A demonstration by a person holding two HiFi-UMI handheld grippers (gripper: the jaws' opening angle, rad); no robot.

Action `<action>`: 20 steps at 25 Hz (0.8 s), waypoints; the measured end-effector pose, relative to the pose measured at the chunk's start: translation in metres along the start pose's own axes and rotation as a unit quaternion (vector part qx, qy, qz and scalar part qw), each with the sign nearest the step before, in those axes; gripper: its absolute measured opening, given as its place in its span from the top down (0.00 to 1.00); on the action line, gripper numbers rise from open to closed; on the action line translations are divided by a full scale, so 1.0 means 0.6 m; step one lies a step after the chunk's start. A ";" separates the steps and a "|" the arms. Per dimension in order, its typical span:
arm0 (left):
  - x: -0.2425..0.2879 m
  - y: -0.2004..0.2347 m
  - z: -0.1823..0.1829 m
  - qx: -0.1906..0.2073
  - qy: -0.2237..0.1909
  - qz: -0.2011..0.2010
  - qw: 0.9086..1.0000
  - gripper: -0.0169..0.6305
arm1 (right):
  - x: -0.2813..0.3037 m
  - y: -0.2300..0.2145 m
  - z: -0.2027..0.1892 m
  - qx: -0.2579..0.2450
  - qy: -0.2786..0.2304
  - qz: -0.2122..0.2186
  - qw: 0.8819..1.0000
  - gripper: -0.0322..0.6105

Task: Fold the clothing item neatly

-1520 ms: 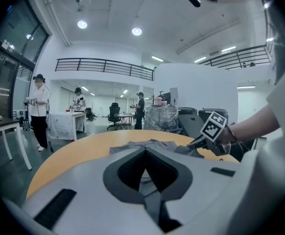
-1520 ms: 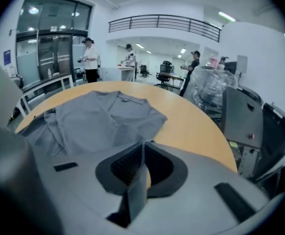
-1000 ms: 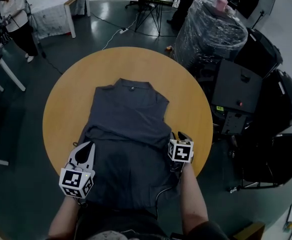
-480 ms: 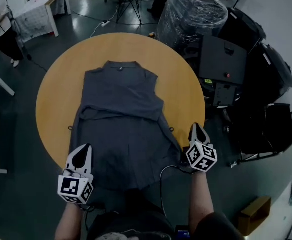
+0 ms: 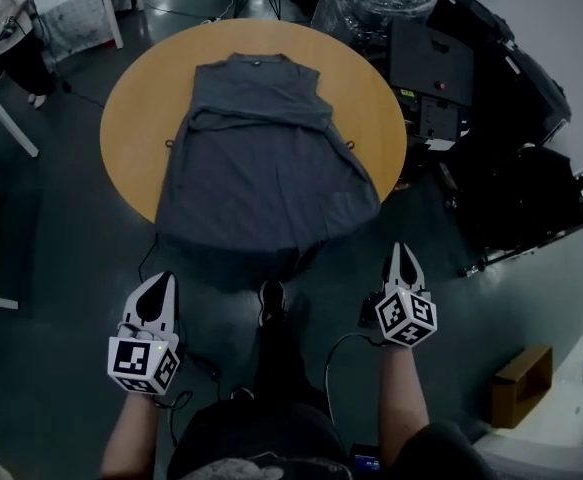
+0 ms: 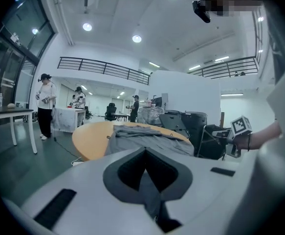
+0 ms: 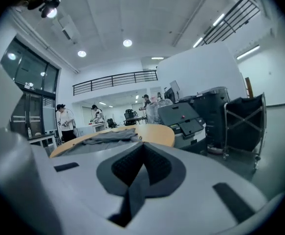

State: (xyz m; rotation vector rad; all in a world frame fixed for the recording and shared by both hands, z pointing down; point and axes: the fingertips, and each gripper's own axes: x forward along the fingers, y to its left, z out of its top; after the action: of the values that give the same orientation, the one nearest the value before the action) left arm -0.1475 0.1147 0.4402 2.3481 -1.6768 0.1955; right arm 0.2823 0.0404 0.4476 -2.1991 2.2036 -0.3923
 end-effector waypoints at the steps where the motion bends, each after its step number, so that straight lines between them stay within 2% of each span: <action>1: -0.029 -0.004 -0.016 -0.002 0.006 0.003 1.000 0.96 | -0.035 0.002 -0.022 0.005 0.010 0.000 1.000 0.97; 5: -0.112 -0.032 -0.074 -0.011 0.024 -0.009 1.000 0.96 | -0.144 0.017 -0.103 0.001 0.060 0.009 0.998 0.96; 9: -0.139 -0.047 -0.112 -0.001 0.023 -0.027 0.999 0.96 | -0.179 0.035 -0.161 -0.009 0.083 0.014 0.996 0.96; 15: -0.100 -0.012 -0.206 0.013 0.053 -0.005 0.998 0.96 | -0.148 0.026 -0.278 -0.001 0.111 -0.005 0.994 0.96; 17: -0.075 -0.003 -0.237 0.018 0.061 -0.010 0.998 0.89 | -0.126 0.023 -0.317 -0.001 0.123 0.002 0.992 0.95; 20: -0.013 0.025 -0.308 0.035 0.080 -0.020 0.996 0.80 | -0.080 0.007 -0.383 -0.002 0.139 0.018 0.990 0.87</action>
State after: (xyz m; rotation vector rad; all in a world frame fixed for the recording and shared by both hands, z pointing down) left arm -0.1578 0.1684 0.6173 2.3446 -1.5719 0.4297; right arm 0.2380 0.1275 0.6614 -2.2215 2.3713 -0.7375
